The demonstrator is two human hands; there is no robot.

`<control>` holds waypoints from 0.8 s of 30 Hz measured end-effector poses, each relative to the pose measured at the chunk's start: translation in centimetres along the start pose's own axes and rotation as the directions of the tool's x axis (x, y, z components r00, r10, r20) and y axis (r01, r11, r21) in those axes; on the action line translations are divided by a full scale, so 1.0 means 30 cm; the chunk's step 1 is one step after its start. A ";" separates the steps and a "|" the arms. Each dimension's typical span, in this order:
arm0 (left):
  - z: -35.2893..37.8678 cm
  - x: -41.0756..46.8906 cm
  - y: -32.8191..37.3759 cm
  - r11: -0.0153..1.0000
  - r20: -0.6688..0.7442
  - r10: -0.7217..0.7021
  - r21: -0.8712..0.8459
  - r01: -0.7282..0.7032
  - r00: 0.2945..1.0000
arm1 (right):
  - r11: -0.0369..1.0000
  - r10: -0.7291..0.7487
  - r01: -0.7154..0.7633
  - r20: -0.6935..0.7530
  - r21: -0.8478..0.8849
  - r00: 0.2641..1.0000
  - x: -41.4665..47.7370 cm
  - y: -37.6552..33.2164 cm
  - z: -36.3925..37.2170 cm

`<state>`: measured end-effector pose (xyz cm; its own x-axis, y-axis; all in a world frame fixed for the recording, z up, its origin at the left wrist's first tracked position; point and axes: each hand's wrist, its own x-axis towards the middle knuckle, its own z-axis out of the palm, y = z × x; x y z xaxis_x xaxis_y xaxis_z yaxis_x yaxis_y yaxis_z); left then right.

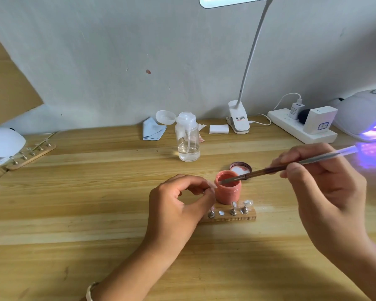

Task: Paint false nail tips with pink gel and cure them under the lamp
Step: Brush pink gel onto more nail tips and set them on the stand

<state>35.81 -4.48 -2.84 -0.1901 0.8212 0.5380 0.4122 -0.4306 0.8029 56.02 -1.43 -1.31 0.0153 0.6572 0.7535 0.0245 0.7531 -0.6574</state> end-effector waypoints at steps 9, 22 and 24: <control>0.001 0.000 -0.008 1.000 -0.005 0.026 -0.016 -0.026 1.000 | 0.999 0.025 -0.025 -0.017 0.031 1.000 0.000 0.002 -0.003; 0.001 -0.003 -0.012 0.998 -0.005 0.031 -0.046 -0.031 1.000 | 0.998 0.040 -0.038 -0.031 0.053 0.999 0.007 -0.005 0.001; 0.001 -0.003 -0.015 0.999 -0.005 0.033 -0.038 -0.033 0.999 | 0.998 0.033 -0.033 -0.003 0.058 0.999 0.007 -0.005 0.010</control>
<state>35.67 -4.35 -3.26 -0.1805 0.8048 0.5654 0.3844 -0.4714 0.7937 55.72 -1.40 -1.06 0.0194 0.6817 0.7314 -0.0344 0.7315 -0.6809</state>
